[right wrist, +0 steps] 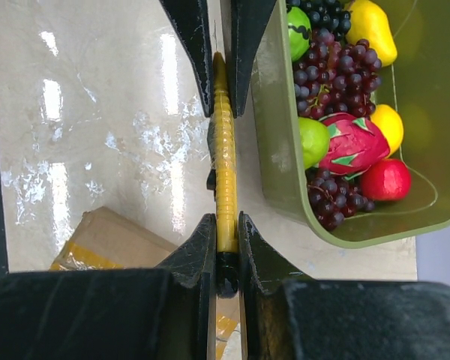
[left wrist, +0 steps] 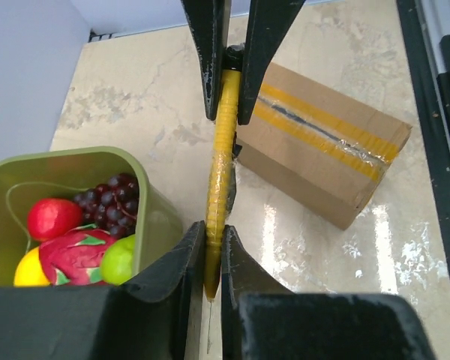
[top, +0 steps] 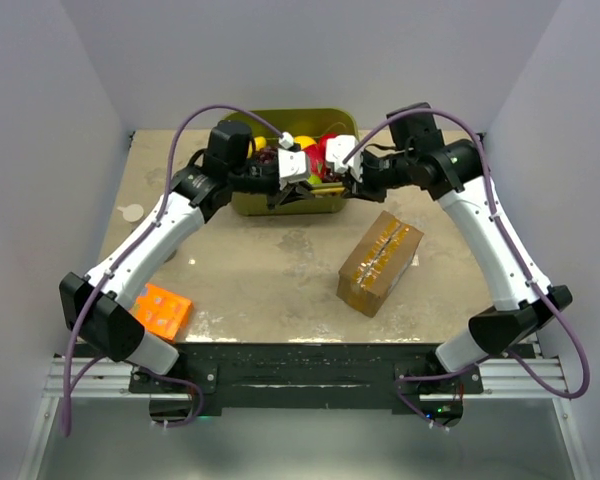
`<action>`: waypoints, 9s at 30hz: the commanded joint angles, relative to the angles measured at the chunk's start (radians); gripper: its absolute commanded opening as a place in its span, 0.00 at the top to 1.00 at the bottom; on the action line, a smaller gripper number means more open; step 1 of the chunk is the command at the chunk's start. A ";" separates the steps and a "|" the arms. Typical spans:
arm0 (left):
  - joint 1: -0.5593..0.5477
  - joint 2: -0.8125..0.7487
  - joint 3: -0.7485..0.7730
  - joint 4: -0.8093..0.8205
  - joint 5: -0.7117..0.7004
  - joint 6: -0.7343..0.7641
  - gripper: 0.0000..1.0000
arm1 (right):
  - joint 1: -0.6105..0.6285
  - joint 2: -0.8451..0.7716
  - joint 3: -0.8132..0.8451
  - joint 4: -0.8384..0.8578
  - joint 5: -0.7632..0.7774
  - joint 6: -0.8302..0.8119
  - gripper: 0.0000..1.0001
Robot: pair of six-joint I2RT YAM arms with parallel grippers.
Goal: Unpack the express box
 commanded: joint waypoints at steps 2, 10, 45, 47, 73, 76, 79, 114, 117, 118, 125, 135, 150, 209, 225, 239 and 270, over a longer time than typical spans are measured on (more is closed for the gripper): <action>0.091 0.033 -0.021 0.072 0.097 -0.170 1.00 | 0.003 0.001 0.098 0.002 -0.054 0.060 1.00; 0.148 0.018 -0.058 0.081 0.246 -0.216 1.00 | -0.013 0.030 0.152 0.031 -0.066 0.190 0.77; 0.286 -0.008 -0.215 0.911 0.510 -1.025 1.00 | -0.204 -0.035 -0.262 0.916 -0.697 1.129 0.01; 0.286 0.004 -0.199 0.900 0.515 -1.022 1.00 | -0.192 -0.035 -0.262 0.918 -0.663 1.138 0.01; 0.242 0.051 -0.142 0.938 0.518 -1.083 1.00 | -0.096 0.004 -0.224 0.871 -0.605 1.020 0.37; 0.240 0.058 -0.138 0.943 0.515 -1.091 1.00 | -0.089 0.005 -0.224 0.874 -0.611 1.019 0.41; 0.237 0.065 -0.133 0.943 0.515 -1.094 1.00 | -0.085 0.008 -0.222 0.877 -0.613 1.019 0.45; 0.193 0.113 -0.109 0.882 0.509 -1.051 1.00 | -0.071 0.051 -0.176 0.946 -0.609 1.151 0.96; 0.193 0.117 -0.107 0.882 0.507 -1.051 1.00 | -0.069 0.053 -0.182 0.938 -0.609 1.137 0.81; 0.194 0.116 -0.107 0.882 0.507 -1.051 1.00 | -0.068 0.051 -0.185 0.936 -0.613 1.135 0.78; 0.193 0.127 -0.101 0.880 0.506 -1.051 1.00 | -0.060 0.050 -0.204 0.966 -0.652 1.149 0.79; 0.193 0.148 -0.083 0.866 0.492 -1.045 1.00 | -0.056 0.044 -0.208 0.979 -0.671 1.152 0.67; 0.237 0.121 -0.031 0.592 0.299 -0.782 0.61 | -0.112 -0.007 -0.147 0.716 -0.371 0.953 1.00; 0.076 0.035 -0.391 0.408 0.053 -0.070 0.89 | -0.344 -0.409 -0.821 0.449 0.325 1.013 1.00; -0.131 -0.073 -0.603 0.308 0.143 0.098 0.97 | -0.346 -0.383 -0.874 0.478 0.446 0.824 1.00; -0.104 0.173 -0.285 0.136 0.018 0.276 0.99 | -0.335 -0.438 -0.896 0.415 0.342 0.829 1.00; 0.150 -0.173 -0.455 -0.022 0.054 0.066 0.23 | -0.372 -0.317 -0.510 0.464 0.337 0.625 1.00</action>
